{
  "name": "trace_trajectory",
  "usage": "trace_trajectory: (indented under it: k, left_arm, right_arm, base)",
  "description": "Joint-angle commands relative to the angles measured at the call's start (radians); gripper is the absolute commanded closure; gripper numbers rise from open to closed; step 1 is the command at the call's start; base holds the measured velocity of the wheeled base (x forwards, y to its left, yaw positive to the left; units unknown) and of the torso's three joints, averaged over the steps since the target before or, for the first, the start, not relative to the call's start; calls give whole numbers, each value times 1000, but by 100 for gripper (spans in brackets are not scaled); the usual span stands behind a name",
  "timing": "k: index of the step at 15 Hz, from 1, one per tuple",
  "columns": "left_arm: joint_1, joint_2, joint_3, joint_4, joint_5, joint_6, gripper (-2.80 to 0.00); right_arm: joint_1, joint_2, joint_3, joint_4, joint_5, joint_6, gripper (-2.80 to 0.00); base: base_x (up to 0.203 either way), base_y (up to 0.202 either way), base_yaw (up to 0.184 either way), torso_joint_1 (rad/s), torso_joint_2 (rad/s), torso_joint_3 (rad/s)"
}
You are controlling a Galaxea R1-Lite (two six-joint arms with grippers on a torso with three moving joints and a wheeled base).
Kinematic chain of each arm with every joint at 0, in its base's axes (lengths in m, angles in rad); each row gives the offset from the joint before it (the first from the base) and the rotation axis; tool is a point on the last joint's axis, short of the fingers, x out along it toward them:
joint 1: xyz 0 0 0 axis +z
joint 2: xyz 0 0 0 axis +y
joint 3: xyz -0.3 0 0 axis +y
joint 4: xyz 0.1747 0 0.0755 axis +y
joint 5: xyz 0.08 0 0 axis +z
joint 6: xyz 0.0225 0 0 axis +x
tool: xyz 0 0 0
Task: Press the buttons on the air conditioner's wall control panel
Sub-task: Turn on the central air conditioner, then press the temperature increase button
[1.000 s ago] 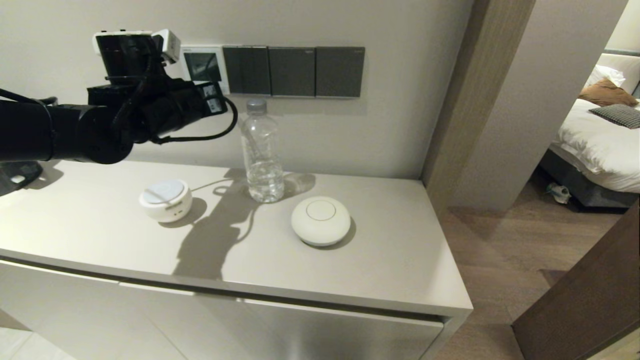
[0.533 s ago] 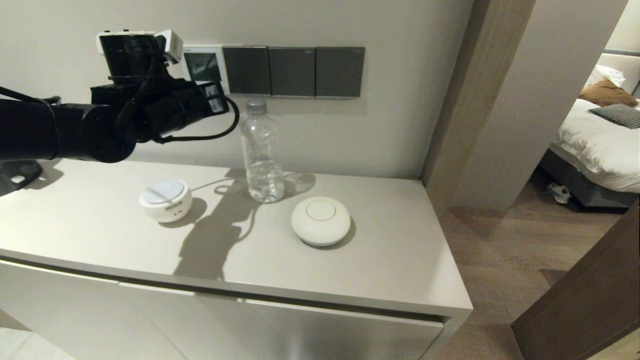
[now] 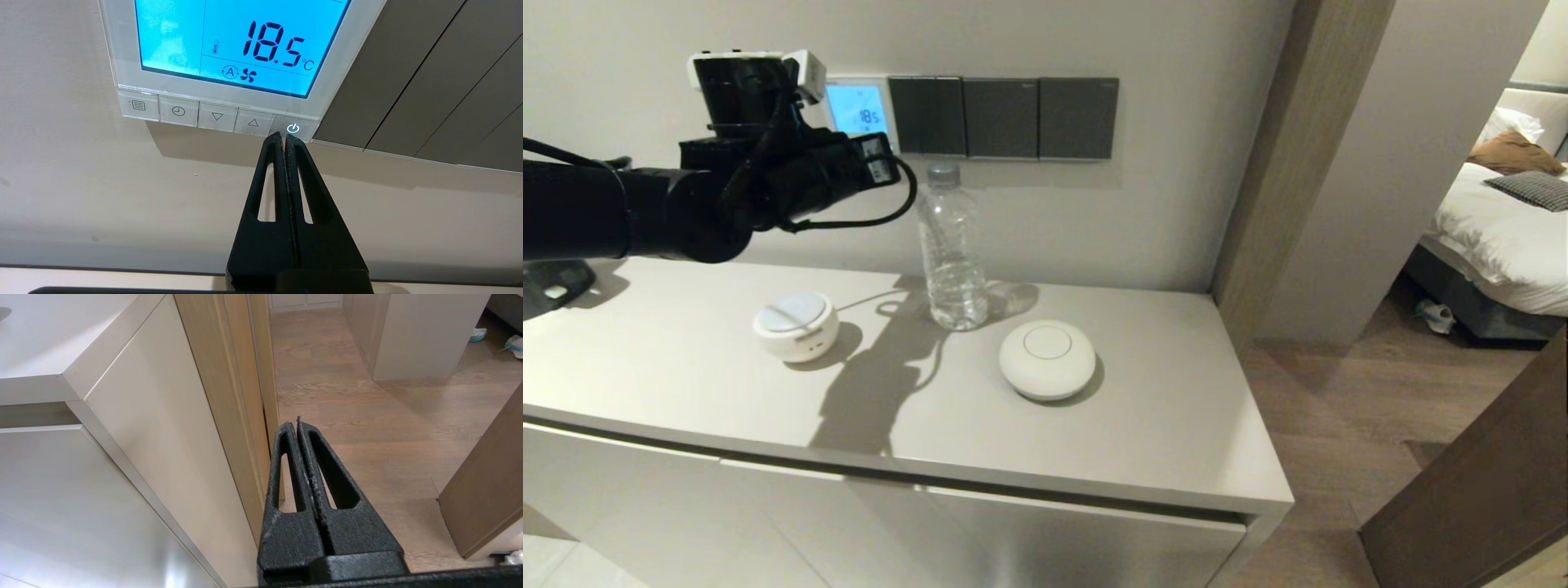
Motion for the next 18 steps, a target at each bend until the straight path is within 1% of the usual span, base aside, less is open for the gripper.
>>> trace_trajectory:
  k: [1,8,18]
  left_arm:
    - [0,-5,5,-3,1,-2,0]
    - [18,-101,76,-11,5,1,0]
    - [29,-61,69,-16,5,4,0]
  right_arm:
    - [0,-2,3,0,0,0,0]
    - [0,-2,3,-1,0,0,0]
    - [0,-2,3,0,0,0,0]
  base:
    - [0,0,0,0,0,0]
    - [0,0,0,0,0,0]
    - [0,0,0,0,0,0]
